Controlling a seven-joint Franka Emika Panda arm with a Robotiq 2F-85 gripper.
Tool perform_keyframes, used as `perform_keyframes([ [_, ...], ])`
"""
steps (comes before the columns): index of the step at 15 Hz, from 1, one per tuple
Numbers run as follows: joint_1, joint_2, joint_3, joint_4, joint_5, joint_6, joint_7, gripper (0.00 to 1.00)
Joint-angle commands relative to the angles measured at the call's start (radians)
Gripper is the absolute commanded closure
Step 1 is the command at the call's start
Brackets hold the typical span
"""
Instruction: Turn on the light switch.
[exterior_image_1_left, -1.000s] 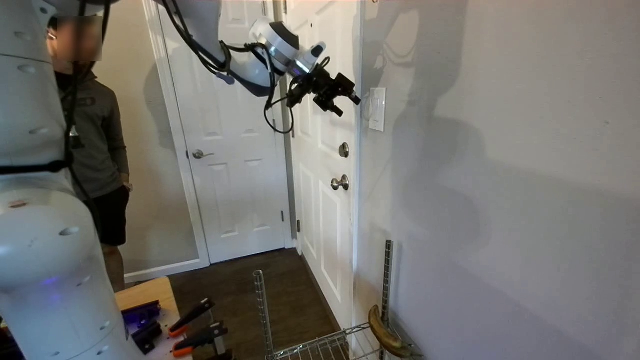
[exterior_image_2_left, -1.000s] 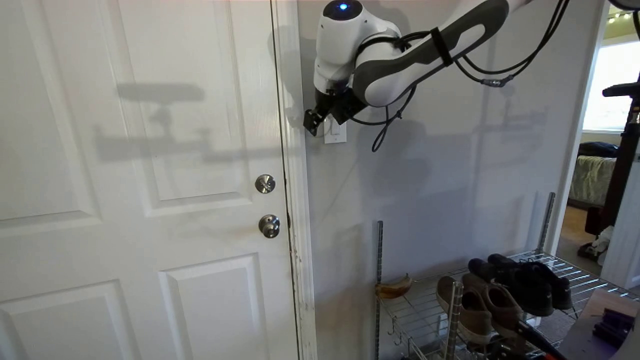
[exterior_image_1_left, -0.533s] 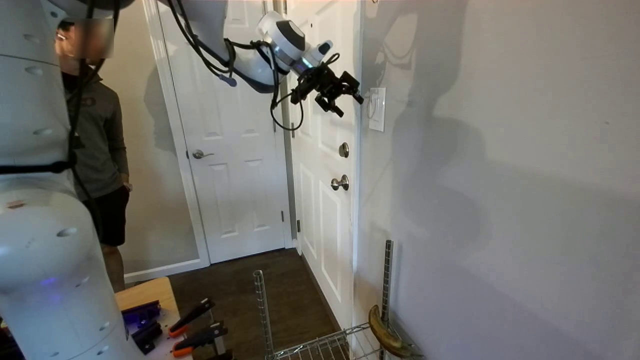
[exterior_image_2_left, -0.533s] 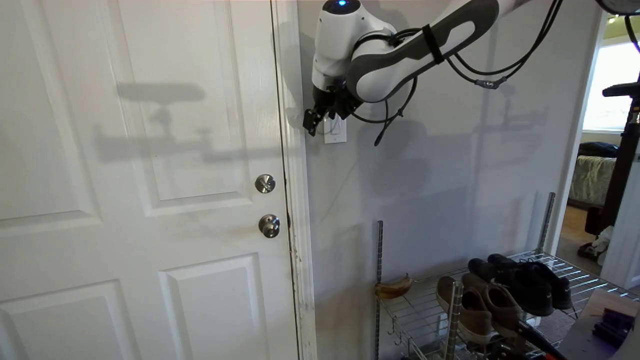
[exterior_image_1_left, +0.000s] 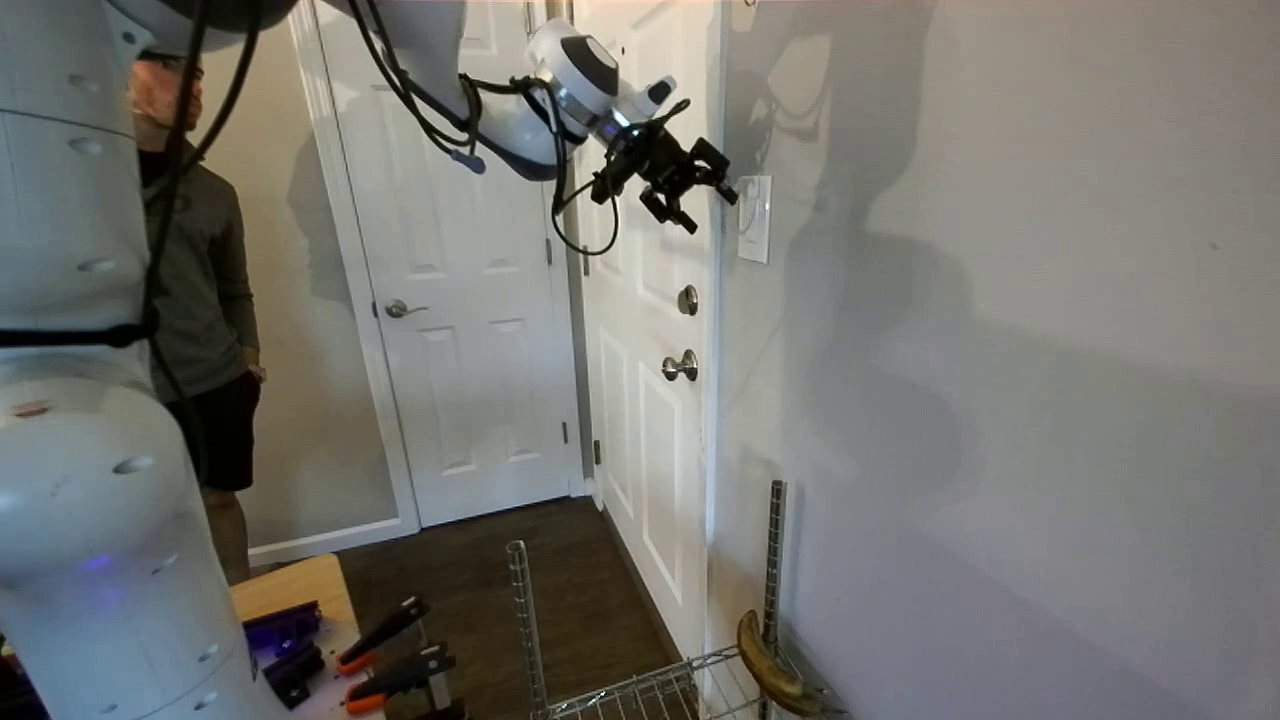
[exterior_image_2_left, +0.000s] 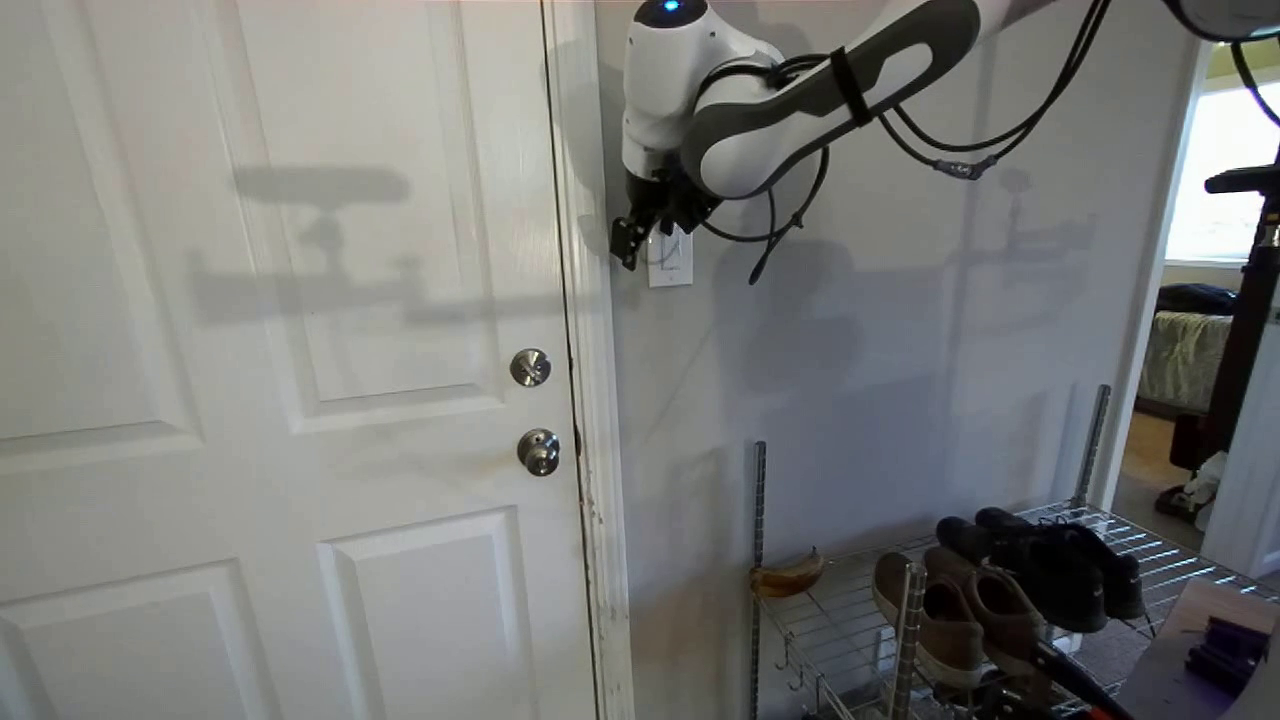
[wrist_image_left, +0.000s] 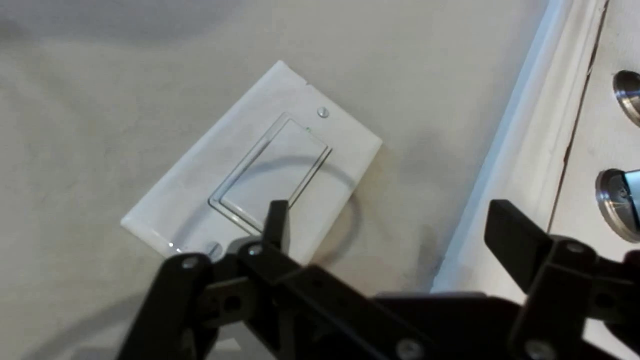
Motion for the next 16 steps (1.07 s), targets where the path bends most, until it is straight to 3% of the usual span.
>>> perform_keyframes([
  [1, -0.013, 0.001, 0.0, 0.0, 0.029, -0.007, -0.026, 0.0],
  [6, -0.021, -0.012, -0.017, -0.012, 0.025, -0.014, -0.005, 0.0],
  [16, -0.032, 0.021, -0.018, 0.039, 0.008, 0.042, -0.094, 0.0],
])
